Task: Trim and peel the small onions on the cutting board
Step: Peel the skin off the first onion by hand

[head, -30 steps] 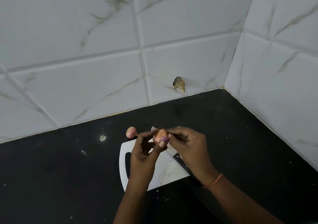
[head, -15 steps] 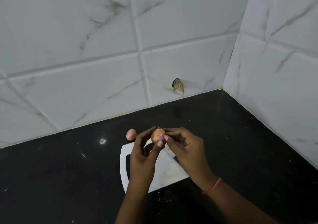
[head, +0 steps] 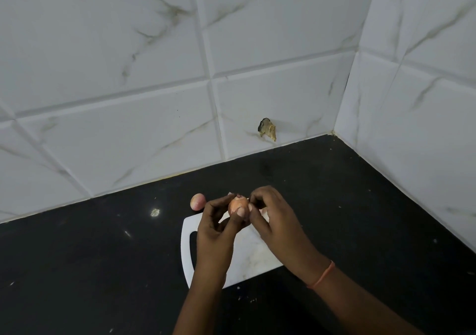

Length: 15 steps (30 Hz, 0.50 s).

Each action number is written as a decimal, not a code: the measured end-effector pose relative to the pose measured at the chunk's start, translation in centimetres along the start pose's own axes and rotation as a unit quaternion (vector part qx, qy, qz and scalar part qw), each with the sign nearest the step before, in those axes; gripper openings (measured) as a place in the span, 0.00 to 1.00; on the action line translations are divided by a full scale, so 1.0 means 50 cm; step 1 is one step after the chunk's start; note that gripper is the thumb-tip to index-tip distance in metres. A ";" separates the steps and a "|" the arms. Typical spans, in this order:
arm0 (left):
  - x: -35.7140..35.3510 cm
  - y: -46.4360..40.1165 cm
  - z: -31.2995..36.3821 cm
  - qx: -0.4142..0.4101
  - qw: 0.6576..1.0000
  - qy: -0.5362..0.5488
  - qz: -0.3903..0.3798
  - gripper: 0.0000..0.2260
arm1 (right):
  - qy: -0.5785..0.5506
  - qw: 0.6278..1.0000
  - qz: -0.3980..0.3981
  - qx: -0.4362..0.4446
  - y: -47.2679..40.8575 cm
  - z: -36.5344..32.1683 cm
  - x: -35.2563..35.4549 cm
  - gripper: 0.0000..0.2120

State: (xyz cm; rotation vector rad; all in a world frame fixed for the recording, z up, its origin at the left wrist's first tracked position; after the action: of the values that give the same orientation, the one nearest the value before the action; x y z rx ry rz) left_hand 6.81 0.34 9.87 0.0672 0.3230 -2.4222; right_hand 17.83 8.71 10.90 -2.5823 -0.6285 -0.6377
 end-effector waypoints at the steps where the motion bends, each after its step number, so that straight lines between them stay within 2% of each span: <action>1: -0.001 0.001 0.002 0.007 1.000 0.017 0.002 0.15 | -0.012 1.000 0.001 -0.014 -0.003 0.002 0.005 0.03; 4: -0.008 0.004 0.010 0.040 0.996 0.085 0.002 0.18 | -0.026 0.998 0.017 -0.057 -0.009 0.017 0.016 0.03; 7: -0.019 0.006 0.014 0.058 0.990 0.129 -0.002 0.19 | -0.060 0.991 0.070 -0.096 -0.009 0.031 0.028 0.06; 9: -0.022 0.006 0.013 0.069 0.986 0.150 0.005 0.19 | -0.083 0.988 0.085 -0.099 -0.008 0.032 0.034 0.07; 13: -0.018 0.003 0.008 0.086 0.984 0.158 0.017 0.21 | -0.128 0.987 0.023 -0.097 -0.006 0.015 0.032 0.10; 15: -0.018 0.001 0.008 0.082 0.983 0.162 0.012 0.19 | -0.132 0.988 0.000 -0.085 -0.003 0.006 0.028 0.15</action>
State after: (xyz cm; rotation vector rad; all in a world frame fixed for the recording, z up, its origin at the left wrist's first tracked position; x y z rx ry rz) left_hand 7.52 0.77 10.35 0.5391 0.2629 -2.4068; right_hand 18.94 9.44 11.41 -2.8552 -0.6837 -0.3637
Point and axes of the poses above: each hand's wrist, its own y-axis away from the middle knuckle, its own x-axis out of the back of the hand, z = x × y, the point moved 2 cm from there along -y, towards the middle knuckle, and after that the axes turned 10 degrees about -x, right-handed, at the moved point
